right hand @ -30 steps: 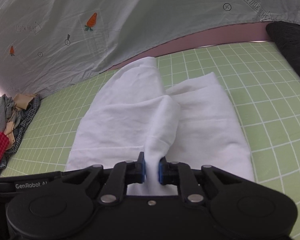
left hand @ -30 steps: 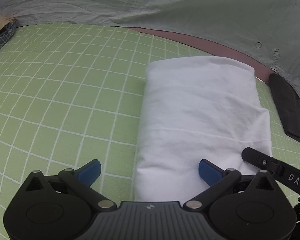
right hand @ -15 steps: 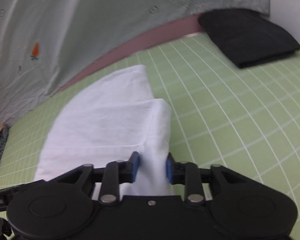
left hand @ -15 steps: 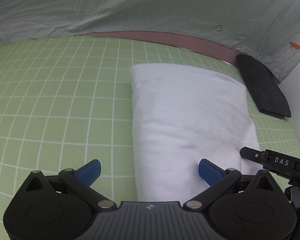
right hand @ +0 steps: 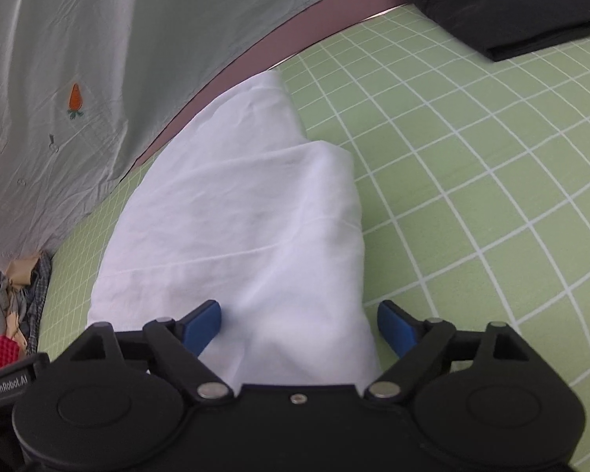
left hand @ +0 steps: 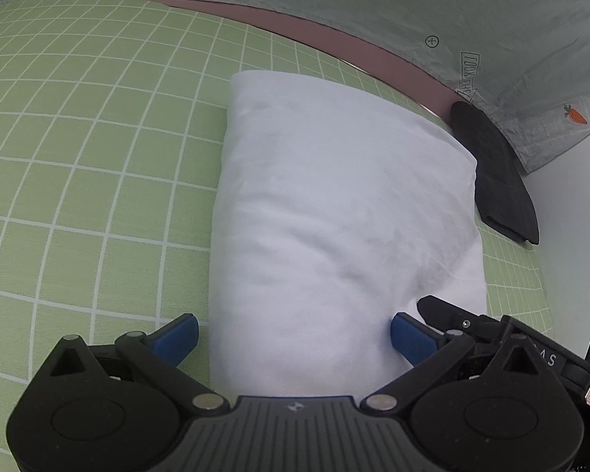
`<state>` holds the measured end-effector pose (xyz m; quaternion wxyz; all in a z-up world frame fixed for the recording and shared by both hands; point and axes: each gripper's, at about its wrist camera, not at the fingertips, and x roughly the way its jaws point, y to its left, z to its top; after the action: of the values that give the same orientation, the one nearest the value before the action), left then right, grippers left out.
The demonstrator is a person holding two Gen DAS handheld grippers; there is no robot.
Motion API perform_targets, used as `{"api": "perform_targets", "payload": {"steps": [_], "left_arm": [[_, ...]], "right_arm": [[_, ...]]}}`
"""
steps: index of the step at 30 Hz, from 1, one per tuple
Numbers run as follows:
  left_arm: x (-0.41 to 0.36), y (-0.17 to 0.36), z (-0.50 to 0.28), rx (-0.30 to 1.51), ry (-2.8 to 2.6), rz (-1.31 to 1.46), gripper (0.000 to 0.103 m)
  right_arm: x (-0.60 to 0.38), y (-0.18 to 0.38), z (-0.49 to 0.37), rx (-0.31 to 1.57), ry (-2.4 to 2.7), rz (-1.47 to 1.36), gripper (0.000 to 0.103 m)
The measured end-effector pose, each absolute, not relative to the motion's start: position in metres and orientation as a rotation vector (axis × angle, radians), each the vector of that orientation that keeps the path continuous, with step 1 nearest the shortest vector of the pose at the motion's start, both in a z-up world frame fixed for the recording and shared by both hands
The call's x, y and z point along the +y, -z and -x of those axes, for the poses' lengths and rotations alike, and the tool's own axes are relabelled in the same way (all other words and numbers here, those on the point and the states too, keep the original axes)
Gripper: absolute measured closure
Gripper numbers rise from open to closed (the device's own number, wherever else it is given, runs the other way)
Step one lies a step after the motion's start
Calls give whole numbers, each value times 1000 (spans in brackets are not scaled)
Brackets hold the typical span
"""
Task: Fold clothes
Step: 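Grasp the folded shirt with both grippers and carry it onto the black garment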
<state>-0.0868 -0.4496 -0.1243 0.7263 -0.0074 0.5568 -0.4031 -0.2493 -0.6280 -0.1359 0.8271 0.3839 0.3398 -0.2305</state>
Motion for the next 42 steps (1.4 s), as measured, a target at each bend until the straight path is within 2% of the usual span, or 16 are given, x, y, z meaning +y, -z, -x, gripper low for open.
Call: {"api": "perform_targets", "payload": {"steps": [2, 4, 6, 7, 8, 11, 19, 25, 34, 42], "left_arm": [[-449, 127, 84, 1252, 906, 44, 2], [-447, 128, 84, 1265, 931, 76, 12], [-447, 123, 89, 1243, 921, 67, 29], [-447, 120, 93, 1227, 920, 57, 33], [-449, 114, 99, 1203, 925, 35, 40], [-451, 99, 112, 1163, 958, 3, 51], [-484, 77, 158, 1142, 1086, -37, 54], [-543, 59, 214, 1103, 1137, -44, 54], [-700, 40, 274, 1009, 1183, 34, 54], [-837, 4, 241, 904, 1197, 132, 54]], "right_arm": [[-627, 136, 246, 727, 468, -820, 14], [-626, 135, 244, 735, 458, -822, 15], [-626, 132, 244, 747, 449, -830, 29], [-625, 130, 245, 753, 450, -829, 49], [-622, 127, 246, 755, 463, -817, 60], [-611, 117, 250, 756, 502, -797, 72], [-615, 91, 312, 671, 619, -857, 77], [-648, 69, 368, 639, 663, -762, 78], [-789, 38, 449, 531, 701, -653, 78], [-936, 3, 442, 400, 663, -540, 79]]}}
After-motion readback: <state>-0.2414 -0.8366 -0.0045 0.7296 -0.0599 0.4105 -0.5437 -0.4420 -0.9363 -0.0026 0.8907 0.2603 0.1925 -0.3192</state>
